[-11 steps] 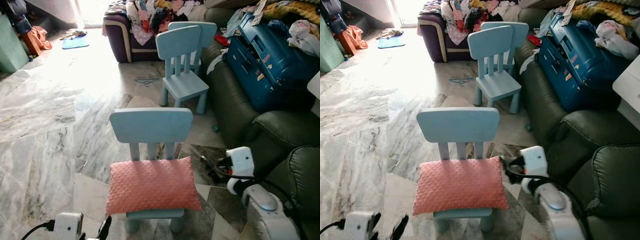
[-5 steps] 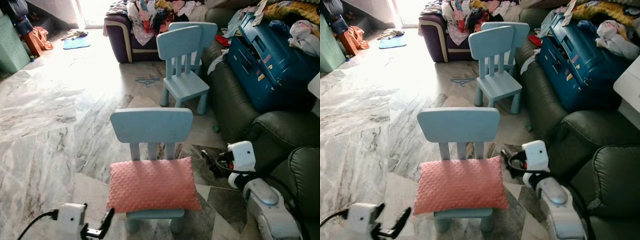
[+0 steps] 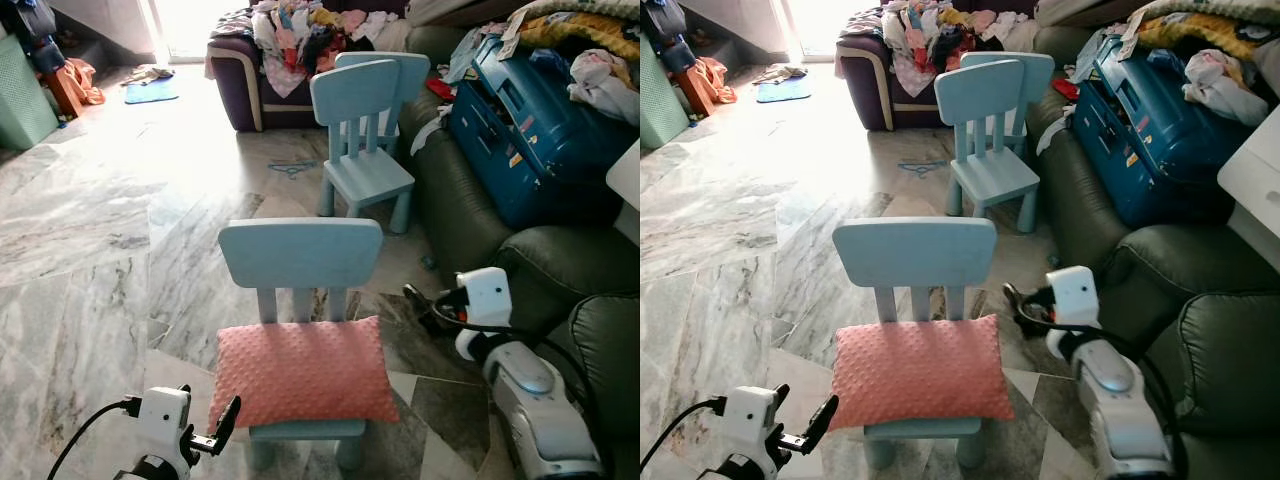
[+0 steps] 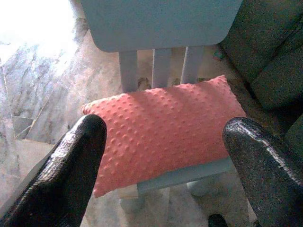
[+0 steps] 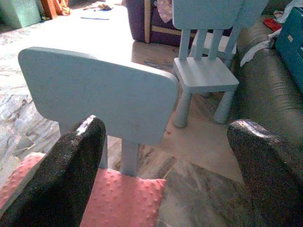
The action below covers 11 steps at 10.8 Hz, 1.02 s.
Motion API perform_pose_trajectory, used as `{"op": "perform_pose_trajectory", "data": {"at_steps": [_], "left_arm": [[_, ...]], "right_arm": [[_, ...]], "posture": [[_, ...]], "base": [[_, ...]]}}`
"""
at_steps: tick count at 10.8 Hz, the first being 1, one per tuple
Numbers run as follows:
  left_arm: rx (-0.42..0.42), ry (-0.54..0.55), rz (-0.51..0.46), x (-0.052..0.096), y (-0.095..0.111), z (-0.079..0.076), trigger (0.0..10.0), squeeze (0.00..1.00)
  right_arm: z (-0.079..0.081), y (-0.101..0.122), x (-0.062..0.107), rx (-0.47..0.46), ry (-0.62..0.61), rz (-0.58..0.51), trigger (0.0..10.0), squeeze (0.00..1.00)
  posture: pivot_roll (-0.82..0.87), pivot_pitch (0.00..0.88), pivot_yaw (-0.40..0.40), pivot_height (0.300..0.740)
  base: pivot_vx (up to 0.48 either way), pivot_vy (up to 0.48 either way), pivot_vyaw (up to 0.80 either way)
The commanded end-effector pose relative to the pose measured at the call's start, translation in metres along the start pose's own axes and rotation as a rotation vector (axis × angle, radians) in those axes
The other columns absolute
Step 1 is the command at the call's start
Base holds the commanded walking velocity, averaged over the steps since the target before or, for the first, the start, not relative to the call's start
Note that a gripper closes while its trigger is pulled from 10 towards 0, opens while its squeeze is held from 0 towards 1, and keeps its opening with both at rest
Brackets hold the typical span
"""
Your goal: Move the pillow to the sofa
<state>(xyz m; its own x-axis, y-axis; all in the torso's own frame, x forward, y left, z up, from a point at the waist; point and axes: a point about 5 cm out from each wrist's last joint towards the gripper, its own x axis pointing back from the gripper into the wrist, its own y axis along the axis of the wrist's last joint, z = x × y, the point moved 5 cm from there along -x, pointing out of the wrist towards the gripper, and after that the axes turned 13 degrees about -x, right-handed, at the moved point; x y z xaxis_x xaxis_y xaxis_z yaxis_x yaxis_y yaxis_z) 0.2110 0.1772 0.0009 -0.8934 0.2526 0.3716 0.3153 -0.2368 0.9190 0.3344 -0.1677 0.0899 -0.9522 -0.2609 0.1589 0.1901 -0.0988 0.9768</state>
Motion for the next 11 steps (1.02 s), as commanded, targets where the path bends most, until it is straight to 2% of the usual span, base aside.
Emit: {"op": "perform_pose_trajectory", "data": {"at_steps": [1, 4, 5, 6, 8, 9, 10, 11], "left_arm": [[-0.009, -0.008, 0.01, 0.0, -0.004, -0.004, 10.0, 0.0], [0.006, -0.058, -0.051, -0.011, 0.011, -0.037, 10.0, 0.0], [-0.002, -0.074, -0.07, -0.012, 0.022, -0.04, 10.0, 0.0], [-0.021, -0.091, -0.08, -0.009, 0.037, -0.036, 10.0, 0.0], [-0.054, -0.073, -0.067, -0.002, 0.04, -0.024, 10.0, 0.0], [-0.059, -0.054, -0.054, 0.0, 0.035, -0.021, 10.0, 0.0], [-0.02, -0.004, -0.025, 0.009, 0.03, -0.019, 10.0, 0.0], [-0.009, -0.006, -0.01, 0.009, 0.028, -0.024, 10.0, 0.0]], "right_arm": [[-0.002, 0.003, -0.002, 0.004, -0.01, -0.012, 10.0, 0.0], [-0.022, 0.013, 0.001, 0.035, -0.035, -0.017, 10.0, 0.0], [-0.024, 0.014, 0.003, 0.044, -0.034, -0.02, 10.0, 0.0], [-0.029, 0.01, 0.008, 0.051, -0.055, -0.011, 10.0, 0.0], [-0.035, -0.004, 0.013, 0.017, -0.095, 0.014, 10.0, 0.0], [-0.033, -0.014, 0.014, 0.009, -0.091, 0.034, 10.0, 0.0], [-0.018, -0.019, 0.013, 0.001, -0.053, 0.036, 10.0, 0.0], [-0.017, -0.019, 0.01, -0.007, -0.058, 0.032, 10.0, 0.0]], "posture": [[-0.16, 0.063, -0.023, 0.74], [-0.2, 0.042, -0.041, 0.74], [-0.21, 0.048, -0.029, 0.74], [-0.23, 0.057, 0.004, 0.74], [-0.2, 0.072, 0.007, 0.74], [-0.19, 0.062, 0.007, 0.74], [-0.19, 0.05, 0.012, 0.74], [-0.18, 0.06, 0.026, 0.74]], "base": [[0.0, 0.0, 0.0], [0.0, 0.0, 0.0], [0.0, 0.0, 0.0], [0.0, 0.0, 0.0], [0.0, 0.0, 0.0], [0.0, 0.0, 0.0], [0.0, 0.0, 0.0], [0.0, 0.0, 0.0]]}}
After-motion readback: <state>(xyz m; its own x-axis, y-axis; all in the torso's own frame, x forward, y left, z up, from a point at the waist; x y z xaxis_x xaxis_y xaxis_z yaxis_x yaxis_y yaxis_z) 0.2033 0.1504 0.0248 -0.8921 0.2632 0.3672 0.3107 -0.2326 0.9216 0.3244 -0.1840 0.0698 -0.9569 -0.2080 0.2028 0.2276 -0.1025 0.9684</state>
